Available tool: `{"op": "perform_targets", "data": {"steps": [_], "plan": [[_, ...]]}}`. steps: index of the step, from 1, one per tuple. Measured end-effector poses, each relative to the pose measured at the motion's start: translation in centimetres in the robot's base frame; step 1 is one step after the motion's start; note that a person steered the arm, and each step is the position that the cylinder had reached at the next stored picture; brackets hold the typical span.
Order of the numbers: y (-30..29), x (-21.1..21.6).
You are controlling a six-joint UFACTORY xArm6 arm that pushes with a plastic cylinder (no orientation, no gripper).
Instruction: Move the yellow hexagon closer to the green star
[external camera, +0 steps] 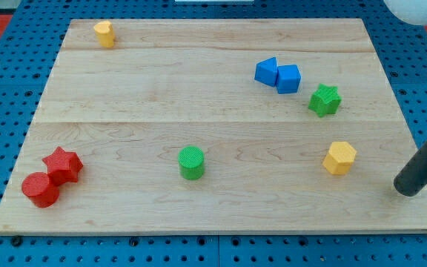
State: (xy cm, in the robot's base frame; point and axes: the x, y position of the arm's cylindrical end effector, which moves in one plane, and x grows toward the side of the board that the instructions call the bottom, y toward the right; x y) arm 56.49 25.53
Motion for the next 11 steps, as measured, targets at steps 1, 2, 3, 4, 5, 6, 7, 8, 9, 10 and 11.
{"op": "perform_targets", "data": {"steps": [1,2,3,4,5,6,7,8,9,10,11], "plan": [[-0.8,-0.5],[-4.2,-1.8],[-9.1,-2.8],[-12.9,-3.4],[-13.0,-4.0],[-11.8,-4.3],[-11.5,-5.9],[-9.5,-6.7],[-7.0,-6.5],[-5.7,-6.7],[-6.0,-7.2]]}}
